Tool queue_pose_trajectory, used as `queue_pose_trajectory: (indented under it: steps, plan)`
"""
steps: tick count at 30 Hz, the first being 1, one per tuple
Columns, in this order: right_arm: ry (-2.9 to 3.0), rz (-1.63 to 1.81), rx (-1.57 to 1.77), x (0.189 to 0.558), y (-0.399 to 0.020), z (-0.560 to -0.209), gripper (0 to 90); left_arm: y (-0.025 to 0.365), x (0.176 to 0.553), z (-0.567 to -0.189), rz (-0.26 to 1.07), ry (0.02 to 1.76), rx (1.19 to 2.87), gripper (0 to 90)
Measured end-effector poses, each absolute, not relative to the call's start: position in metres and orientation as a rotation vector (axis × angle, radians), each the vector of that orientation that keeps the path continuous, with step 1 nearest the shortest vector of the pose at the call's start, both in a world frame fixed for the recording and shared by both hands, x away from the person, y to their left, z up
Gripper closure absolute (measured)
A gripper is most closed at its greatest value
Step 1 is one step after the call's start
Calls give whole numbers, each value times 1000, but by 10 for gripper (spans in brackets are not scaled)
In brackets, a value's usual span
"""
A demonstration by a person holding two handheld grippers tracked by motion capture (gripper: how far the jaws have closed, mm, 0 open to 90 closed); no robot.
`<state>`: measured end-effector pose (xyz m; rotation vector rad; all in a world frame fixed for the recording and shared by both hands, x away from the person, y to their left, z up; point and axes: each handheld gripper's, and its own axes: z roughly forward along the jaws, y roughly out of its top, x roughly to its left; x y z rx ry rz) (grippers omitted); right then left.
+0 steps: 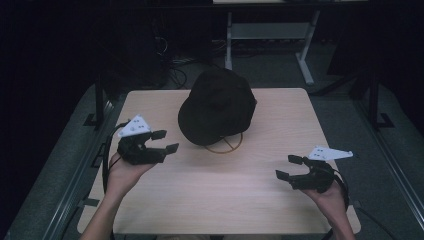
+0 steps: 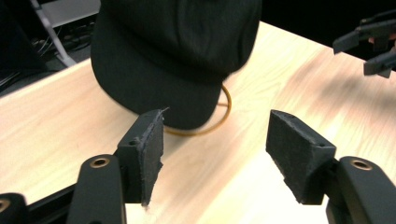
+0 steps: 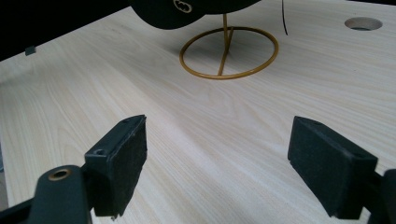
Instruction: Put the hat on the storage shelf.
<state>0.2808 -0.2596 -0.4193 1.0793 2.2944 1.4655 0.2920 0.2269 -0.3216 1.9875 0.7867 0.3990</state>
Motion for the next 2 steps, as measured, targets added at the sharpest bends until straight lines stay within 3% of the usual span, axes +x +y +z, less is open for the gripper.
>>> queue_pose_trajectory:
  steps: [2]
  plan:
    - [2297, 1461, 1073, 280, -258, -419, 192, 231, 283, -331, 396, 798, 1977, 335]
